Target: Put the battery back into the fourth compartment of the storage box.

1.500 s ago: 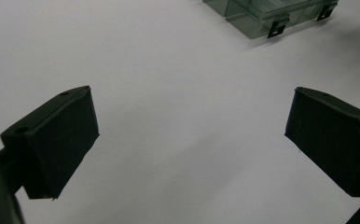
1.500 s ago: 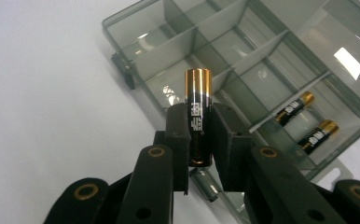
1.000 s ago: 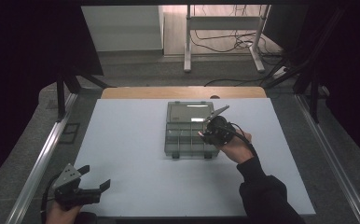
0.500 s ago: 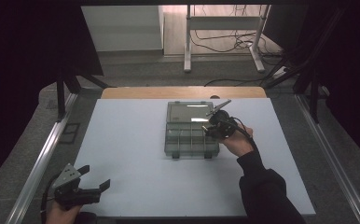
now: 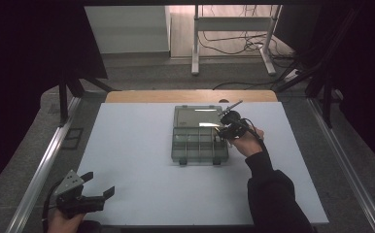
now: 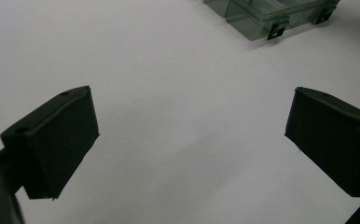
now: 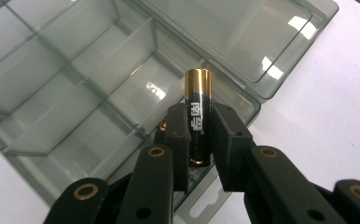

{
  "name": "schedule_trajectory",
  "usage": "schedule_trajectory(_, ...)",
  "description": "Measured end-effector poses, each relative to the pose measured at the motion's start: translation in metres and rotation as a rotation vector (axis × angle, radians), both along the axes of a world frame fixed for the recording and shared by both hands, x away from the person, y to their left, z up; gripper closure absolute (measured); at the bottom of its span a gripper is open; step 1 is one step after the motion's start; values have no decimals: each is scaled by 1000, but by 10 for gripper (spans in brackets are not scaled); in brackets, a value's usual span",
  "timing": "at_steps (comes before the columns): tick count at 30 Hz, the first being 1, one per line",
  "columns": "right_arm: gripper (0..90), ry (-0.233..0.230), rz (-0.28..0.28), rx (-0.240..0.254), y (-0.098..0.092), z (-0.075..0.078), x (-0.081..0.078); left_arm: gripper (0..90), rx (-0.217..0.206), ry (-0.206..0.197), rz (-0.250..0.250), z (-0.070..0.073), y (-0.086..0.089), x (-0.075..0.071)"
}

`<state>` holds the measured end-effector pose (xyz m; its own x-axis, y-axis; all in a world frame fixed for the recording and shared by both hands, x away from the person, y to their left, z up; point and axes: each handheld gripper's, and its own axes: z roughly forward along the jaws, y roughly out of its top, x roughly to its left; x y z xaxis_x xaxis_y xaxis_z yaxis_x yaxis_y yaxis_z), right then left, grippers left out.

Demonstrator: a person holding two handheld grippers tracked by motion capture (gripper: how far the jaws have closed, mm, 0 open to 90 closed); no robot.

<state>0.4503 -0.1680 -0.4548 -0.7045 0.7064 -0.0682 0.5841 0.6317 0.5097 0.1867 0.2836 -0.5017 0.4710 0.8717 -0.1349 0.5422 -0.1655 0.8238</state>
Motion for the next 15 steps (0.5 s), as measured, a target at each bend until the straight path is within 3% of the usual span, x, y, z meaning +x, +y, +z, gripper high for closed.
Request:
schedule_trajectory(8,750,7,-14,-22,4,-12,7,29,-2,0,1,0,0,0)
schedule_trajectory(15,570,-16,-17,4,4,-9,5,29,-7,2,5,0,1,-1)
